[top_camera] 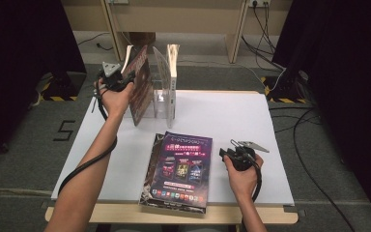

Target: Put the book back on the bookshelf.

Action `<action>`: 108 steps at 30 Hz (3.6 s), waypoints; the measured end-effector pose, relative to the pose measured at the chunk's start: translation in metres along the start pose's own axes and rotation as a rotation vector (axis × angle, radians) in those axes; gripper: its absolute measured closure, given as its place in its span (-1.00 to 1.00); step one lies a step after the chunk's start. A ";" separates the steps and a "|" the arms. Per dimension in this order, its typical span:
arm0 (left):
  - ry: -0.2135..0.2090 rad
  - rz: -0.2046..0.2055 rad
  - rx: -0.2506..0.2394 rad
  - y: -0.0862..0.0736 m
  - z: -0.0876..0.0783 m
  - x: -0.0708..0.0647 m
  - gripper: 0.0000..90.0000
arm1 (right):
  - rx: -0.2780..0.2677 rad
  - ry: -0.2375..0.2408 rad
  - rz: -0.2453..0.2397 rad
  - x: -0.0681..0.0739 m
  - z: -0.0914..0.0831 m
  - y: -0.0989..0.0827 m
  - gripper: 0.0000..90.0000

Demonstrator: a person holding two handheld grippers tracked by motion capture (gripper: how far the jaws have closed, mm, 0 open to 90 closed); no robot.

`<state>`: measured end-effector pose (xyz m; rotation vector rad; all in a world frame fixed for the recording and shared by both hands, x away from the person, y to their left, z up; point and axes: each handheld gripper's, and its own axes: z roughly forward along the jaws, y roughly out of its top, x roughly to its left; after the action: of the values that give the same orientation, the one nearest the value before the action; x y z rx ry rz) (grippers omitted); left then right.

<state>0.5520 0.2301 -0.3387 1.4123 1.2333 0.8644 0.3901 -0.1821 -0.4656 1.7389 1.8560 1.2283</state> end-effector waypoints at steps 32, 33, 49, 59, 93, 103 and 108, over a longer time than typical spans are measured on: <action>0.029 -0.003 0.027 -0.002 0.006 -0.004 0.87 | 0.006 -0.004 -0.004 -0.001 0.002 -0.001 0.40; 0.037 0.000 0.009 -0.003 0.006 -0.005 0.87 | 0.005 -0.004 -0.004 -0.001 0.002 -0.001 0.40; 0.058 0.022 0.009 -0.009 0.008 -0.003 0.83 | 0.008 0.000 0.011 -0.001 0.001 -0.001 0.40; 0.071 -0.007 0.031 -0.015 0.006 0.006 0.64 | 0.006 0.000 0.005 -0.001 0.001 -0.001 0.40; 0.009 -0.091 0.072 -0.023 -0.033 0.018 0.05 | 0.001 0.009 -0.016 0.008 0.000 0.001 0.39; -0.007 -0.103 0.096 -0.031 -0.047 0.019 0.04 | -0.001 0.008 -0.019 0.009 -0.001 0.002 0.39; -0.014 -0.094 0.120 -0.038 -0.056 0.020 0.04 | -0.001 0.010 -0.023 0.010 -0.001 0.003 0.39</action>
<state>0.4948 0.2609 -0.3657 1.4404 1.3487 0.7258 0.3890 -0.1740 -0.4601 1.7090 1.8755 1.2317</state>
